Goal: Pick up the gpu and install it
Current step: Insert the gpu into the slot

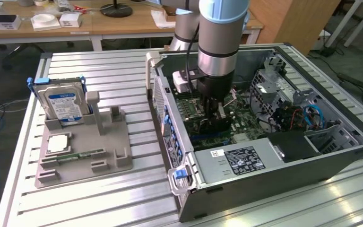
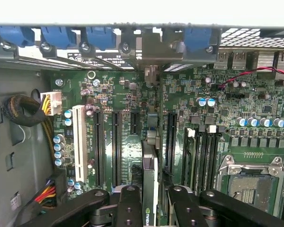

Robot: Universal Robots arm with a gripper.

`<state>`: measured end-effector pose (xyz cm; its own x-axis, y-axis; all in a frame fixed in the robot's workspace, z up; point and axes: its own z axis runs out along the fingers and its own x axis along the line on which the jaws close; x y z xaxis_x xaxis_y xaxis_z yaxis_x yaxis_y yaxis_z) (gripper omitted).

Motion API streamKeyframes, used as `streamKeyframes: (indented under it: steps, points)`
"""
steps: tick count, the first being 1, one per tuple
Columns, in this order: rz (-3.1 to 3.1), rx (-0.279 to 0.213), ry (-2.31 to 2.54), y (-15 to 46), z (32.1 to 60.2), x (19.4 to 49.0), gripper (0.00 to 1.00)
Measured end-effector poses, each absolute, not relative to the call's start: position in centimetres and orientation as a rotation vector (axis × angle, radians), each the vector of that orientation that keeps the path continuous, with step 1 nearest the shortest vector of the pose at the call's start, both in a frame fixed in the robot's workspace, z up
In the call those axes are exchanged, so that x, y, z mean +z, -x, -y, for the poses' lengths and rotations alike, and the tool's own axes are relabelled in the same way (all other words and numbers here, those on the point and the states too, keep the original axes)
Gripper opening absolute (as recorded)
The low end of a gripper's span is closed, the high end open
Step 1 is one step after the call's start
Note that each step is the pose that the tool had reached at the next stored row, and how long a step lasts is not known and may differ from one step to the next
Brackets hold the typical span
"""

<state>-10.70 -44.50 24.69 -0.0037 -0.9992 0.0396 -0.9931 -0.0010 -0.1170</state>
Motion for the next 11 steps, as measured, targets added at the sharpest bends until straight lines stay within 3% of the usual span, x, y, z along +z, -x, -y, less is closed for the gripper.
streamKeyframes:
  steps: [11]
  points:
    - [-2.177,-0.171,2.181,10.7,44.47,24.22,0.26]
